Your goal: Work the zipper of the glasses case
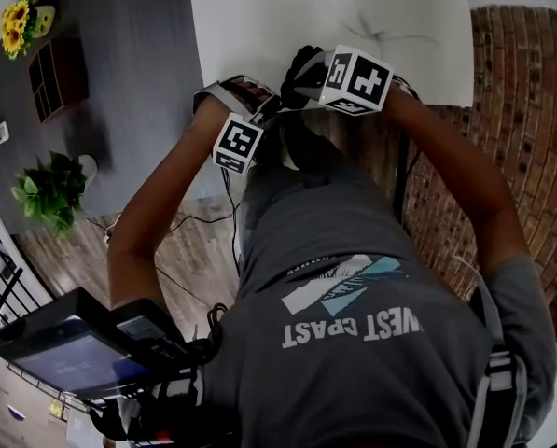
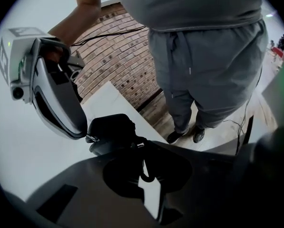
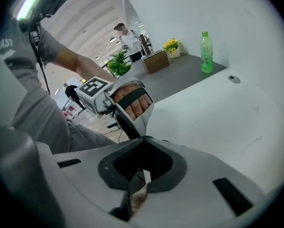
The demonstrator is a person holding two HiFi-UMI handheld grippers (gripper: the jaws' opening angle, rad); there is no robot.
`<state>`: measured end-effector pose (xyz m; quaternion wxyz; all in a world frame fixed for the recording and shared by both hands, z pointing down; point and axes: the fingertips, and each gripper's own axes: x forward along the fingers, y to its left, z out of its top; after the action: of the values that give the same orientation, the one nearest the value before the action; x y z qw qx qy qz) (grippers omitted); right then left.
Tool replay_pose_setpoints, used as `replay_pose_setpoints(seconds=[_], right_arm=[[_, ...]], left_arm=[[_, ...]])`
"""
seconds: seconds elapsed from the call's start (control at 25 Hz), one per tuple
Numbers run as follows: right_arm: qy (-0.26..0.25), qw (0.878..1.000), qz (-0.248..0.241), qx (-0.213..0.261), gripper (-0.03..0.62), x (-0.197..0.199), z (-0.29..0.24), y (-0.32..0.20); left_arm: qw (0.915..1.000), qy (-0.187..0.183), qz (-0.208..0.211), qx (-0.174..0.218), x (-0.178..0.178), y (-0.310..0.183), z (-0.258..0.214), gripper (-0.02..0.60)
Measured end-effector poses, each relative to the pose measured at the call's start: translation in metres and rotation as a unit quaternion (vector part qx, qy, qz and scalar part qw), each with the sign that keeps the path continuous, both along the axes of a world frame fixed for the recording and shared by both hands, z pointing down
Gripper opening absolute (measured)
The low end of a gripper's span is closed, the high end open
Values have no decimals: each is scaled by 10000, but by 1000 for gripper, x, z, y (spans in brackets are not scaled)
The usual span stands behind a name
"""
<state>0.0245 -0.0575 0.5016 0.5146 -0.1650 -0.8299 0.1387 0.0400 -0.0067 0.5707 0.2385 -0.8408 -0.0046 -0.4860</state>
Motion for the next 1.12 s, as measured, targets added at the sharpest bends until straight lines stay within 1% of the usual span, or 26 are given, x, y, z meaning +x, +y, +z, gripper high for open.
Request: replay_pose_setpoints(seconds=[0.08,0.2,0.28,0.32,0.36,0.4,0.44,0.48,0.52,0.56,0.6,0.64,0.68,0.72,0.84,0.88,1.0,1.04,1.12], right_arm=[[119,9996,226,-129,-3,1,7,-9],[287,9974,650,75,-9,12,19,-45],[178,9968,779,6,-9,17,12,-60],[49,9977,680,-19,-8,18,5,-59],[-120,9991,411,51,-8,16,-3,-52],[-322,9991,-49,269,-8,14,-10,-39],[-544,9942,-681,628,-8,12,-15,-24],[-756,9818,-1397,1044,-5,12,-17,-8],[-947,9638,-2059,1406,25,13,-17,7],[-1117,9458,-2564,1653,65,14,-16,21],[-1257,9327,-2876,1779,78,15,-15,32],[-1337,9265,-3018,1806,83,15,-14,41],[-1355,9265,-3030,1772,87,16,-13,48],[-1341,9307,-2944,1709,92,16,-12,52],[-1318,9502,-2337,1587,100,8,-13,55],[-1299,9538,-2160,1636,100,4,-12,53],[-1108,9563,-1908,1920,100,-2,-4,46],[-1022,9588,-1803,1945,100,-2,-2,43],[-847,9667,-1556,1848,98,-3,1,39]], left_arm=[[9999,-40,111,12,-3,2,3,20],[9988,-191,436,-100,-7,22,18,20],[9986,-207,449,-197,-10,35,25,20],[9989,-179,373,-217,-12,36,26,20],[9993,-139,288,-213,-14,34,23,20],[9995,-98,234,-189,-14,31,20,20],[9996,-63,230,-158,-14,27,16,20],[9995,-38,269,-137,-13,25,12,20],[9994,-21,322,-137,-12,22,10,20],[9992,-4,364,-164,-12,20,8,20],[9991,14,381,-209,-11,18,6,20],[9990,29,374,-262,-11,15,5,20],[9989,45,346,-313,-11,13,3,20],[9989,71,294,-363,-11,10,1,20],[9986,224,39,-471,-10,2,-7,20],[9986,256,-34,-470,-9,-1,-9,20],[9988,259,-133,-383,-8,-8,-14,20],[9991,231,-121,-339,-8,-9,-15,20],[9995,163,-78,-262,-7,-10,-14,20]])
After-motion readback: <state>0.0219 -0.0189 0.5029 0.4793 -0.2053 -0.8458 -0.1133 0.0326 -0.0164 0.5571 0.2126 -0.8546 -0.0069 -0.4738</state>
